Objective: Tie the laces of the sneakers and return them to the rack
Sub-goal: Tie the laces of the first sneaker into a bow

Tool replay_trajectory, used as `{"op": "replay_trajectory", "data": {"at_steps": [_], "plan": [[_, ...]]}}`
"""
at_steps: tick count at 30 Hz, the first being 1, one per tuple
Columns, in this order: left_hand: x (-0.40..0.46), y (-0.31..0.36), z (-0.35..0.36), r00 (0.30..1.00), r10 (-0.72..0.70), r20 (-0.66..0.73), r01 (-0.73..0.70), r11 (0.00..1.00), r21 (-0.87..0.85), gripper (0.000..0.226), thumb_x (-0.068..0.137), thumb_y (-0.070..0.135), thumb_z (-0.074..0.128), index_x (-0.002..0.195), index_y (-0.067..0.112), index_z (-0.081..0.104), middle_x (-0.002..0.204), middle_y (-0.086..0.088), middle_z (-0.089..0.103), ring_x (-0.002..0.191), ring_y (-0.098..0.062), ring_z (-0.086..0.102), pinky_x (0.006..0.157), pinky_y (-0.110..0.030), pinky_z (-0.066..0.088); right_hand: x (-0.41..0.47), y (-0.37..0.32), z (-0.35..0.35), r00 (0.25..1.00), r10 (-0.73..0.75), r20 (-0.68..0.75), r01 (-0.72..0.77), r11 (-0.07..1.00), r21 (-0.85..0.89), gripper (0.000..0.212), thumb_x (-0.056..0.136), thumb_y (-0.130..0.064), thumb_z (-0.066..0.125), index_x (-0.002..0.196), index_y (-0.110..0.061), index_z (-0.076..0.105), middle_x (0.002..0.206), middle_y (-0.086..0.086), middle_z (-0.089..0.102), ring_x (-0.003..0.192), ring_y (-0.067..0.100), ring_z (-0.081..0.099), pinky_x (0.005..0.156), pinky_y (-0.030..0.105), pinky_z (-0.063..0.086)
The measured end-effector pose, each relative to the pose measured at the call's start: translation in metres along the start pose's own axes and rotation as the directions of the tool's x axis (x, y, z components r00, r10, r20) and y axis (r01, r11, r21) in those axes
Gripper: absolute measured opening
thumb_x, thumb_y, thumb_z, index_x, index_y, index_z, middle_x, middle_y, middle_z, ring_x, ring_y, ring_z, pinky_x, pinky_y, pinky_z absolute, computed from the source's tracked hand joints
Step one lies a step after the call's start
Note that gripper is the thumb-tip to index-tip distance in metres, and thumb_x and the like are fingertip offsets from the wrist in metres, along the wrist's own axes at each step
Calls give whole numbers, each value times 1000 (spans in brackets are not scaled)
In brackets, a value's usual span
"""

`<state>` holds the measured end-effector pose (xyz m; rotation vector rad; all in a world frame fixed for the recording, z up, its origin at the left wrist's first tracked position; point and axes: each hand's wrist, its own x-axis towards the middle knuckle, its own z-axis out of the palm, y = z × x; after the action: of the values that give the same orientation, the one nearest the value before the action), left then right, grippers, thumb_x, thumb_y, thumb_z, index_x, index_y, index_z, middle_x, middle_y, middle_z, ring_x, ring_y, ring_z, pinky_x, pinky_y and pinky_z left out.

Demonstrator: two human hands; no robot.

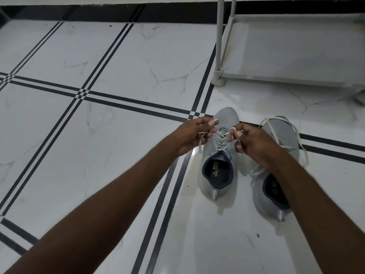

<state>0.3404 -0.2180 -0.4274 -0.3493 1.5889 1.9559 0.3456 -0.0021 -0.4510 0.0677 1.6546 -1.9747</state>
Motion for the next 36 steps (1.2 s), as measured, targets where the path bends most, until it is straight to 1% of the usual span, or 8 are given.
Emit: {"op": "replay_trajectory", "data": {"at_steps": [4, 9, 13, 20, 25, 31, 33, 36], "plan": [[12, -13, 14, 982, 39, -183, -19, 994, 110, 27, 95, 24, 64, 112, 6, 71, 66, 6, 56, 60, -6, 47, 53, -17, 39, -2, 2, 11, 993, -111, -50, 92, 951, -295, 26, 99, -4, 41, 99, -19, 62, 69, 5, 64, 51, 15, 45, 50, 24, 38], [14, -17, 13, 999, -42, -30, 43, 997, 63, 30, 101, -2, 43, 125, -1, 61, 77, -3, 66, 68, -9, 61, 61, -19, 53, -4, -2, 20, 987, -158, -35, 119, 855, -504, 36, 97, 1, 35, 111, -26, 54, 78, 11, 67, 55, 16, 54, 53, 26, 45], [16, -17, 14, 999, -46, 29, 46, 999, -3, 17, 97, -6, 49, 108, -1, 61, 81, -12, 67, 62, -11, 64, 60, -18, 55, -2, -5, 23, 982, -186, -18, 141, 800, -583, 40, 92, 6, 41, 110, -27, 55, 74, 10, 70, 52, 15, 59, 49, 21, 45], [18, -25, 10, 992, -75, 101, 78, 997, -28, 15, 98, 0, 51, 95, -2, 66, 80, -14, 68, 69, -14, 62, 65, -17, 55, -1, -9, 22, 989, -145, -26, 116, 876, -468, 22, 92, -1, 55, 103, -19, 61, 67, 12, 68, 48, 19, 54, 42, 22, 42], [14, -25, 17, 993, -54, 104, 57, 998, -26, 14, 96, 12, 60, 92, 1, 67, 76, -12, 67, 61, -11, 59, 58, -16, 48, 3, -3, 21, 996, -78, -49, 56, 937, -345, 16, 93, -5, 59, 107, -12, 54, 68, 10, 66, 44, 8, 50, 43, 20, 40], [8, -26, 21, 998, -38, 50, 41, 998, -52, 21, 101, 13, 52, 113, 3, 66, 83, -10, 66, 61, -10, 53, 55, -18, 48, 11, 11, 11, 993, 95, -70, -98, 995, -33, 7, 96, -4, 51, 94, -11, 53, 67, 10, 58, 39, 8, 37, 42, 21, 32], [3, -20, 18, 994, -35, 102, 31, 998, 48, 18, 101, 16, 52, 103, 9, 69, 78, -7, 67, 64, -14, 56, 62, -23, 49, 14, 10, 12, 987, 139, -82, -138, 990, 9, 14, 97, -3, 48, 88, -13, 53, 61, 9, 55, 35, 7, 32, 39, 19, 29], [1, -7, 12, 993, 23, 119, -65, 930, 362, 11, 92, 17, 68, 91, 8, 73, 79, -12, 70, 68, -20, 66, 67, -30, 57, 18, 8, 14, 978, 168, -122, -173, 984, -29, 15, 96, -3, 49, 86, -13, 55, 53, 6, 47, 32, 6, 30, 35, 16, 26]]}}
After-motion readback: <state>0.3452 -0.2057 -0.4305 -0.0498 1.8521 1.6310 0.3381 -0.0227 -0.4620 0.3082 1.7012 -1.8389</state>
